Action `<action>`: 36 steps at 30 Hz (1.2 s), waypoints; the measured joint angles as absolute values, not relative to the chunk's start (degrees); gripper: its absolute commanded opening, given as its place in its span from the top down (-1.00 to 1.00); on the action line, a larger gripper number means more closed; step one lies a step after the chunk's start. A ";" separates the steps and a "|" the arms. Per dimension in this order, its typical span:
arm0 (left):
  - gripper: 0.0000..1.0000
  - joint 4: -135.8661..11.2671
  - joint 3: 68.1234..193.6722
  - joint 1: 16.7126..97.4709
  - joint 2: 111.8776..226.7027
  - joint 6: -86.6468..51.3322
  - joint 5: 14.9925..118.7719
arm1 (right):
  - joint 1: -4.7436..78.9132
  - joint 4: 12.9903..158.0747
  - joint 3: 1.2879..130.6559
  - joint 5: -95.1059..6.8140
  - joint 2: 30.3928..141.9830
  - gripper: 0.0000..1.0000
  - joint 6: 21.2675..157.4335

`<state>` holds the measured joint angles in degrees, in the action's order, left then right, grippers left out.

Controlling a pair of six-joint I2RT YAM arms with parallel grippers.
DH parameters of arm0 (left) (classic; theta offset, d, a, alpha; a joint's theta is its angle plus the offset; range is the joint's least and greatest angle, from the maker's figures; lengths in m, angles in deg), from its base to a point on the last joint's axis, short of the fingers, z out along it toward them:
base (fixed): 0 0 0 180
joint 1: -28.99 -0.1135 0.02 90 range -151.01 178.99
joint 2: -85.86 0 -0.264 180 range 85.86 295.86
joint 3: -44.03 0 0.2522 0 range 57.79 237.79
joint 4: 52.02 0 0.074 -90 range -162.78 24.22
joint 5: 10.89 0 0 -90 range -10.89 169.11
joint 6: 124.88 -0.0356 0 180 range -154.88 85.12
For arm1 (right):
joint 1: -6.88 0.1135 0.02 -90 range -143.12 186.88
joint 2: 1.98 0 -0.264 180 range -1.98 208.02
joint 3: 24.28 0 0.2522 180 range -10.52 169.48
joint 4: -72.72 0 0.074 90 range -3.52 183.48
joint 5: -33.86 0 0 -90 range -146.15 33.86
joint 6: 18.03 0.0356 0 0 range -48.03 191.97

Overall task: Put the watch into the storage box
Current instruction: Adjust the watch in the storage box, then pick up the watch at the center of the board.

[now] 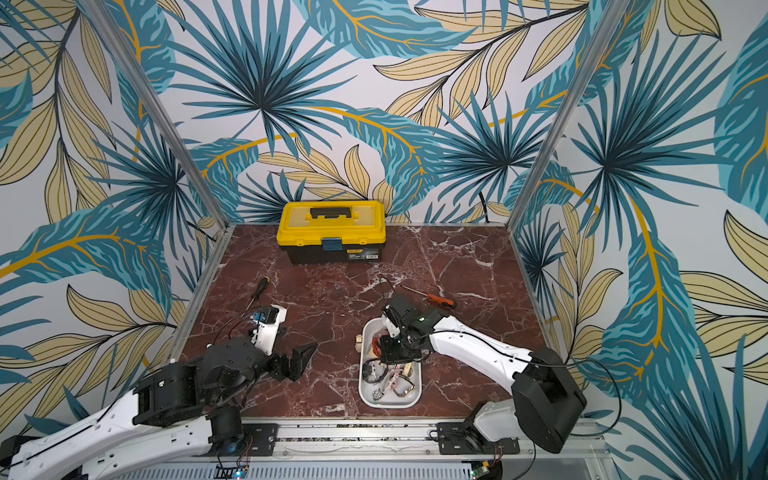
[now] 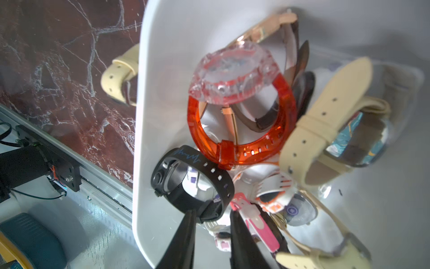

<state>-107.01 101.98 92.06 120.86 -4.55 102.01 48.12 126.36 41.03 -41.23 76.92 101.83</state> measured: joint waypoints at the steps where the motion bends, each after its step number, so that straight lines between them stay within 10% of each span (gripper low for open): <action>1: -1.00 -106.99 101.85 92.06 120.86 -4.55 101.98 | 48.12 126.71 41.12 -41.40 76.61 0.39 101.77; 7: -1.00 -106.05 100.93 92.06 120.97 -4.49 101.53 | 48.12 128.55 41.80 -43.39 74.05 -0.05 101.29; 18: -1.00 -105.38 100.58 91.71 132.19 -3.11 100.63 | 47.48 128.81 42.65 -50.12 71.21 -0.10 102.25; 26: -0.98 -99.52 100.43 85.83 142.20 -3.00 93.39 | 46.94 129.86 42.63 -55.76 66.29 -0.82 103.82; 36: -0.38 -81.90 97.43 76.65 154.07 0.37 76.98 | 46.89 133.07 39.74 -60.70 56.24 -0.86 104.37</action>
